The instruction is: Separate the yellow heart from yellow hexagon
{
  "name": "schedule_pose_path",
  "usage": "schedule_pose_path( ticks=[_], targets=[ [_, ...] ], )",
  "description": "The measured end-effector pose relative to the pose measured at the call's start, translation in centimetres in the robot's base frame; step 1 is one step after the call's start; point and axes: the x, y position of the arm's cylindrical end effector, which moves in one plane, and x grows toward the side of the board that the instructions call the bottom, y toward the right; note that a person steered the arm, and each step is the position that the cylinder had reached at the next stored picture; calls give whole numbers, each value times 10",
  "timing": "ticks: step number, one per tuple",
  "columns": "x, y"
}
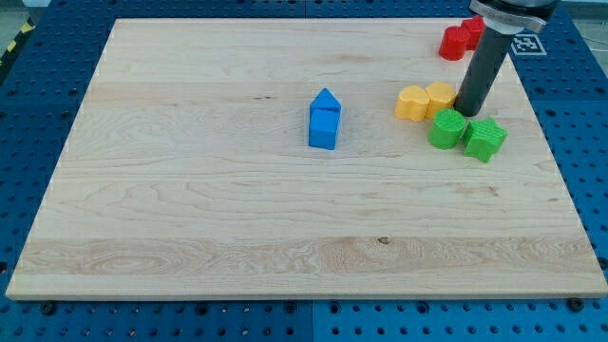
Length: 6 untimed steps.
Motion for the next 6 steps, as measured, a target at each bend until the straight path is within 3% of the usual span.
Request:
schedule_pose_path(
  ticks=[4, 6],
  targets=[
    [-65, -13],
    [-46, -38]
  ],
)
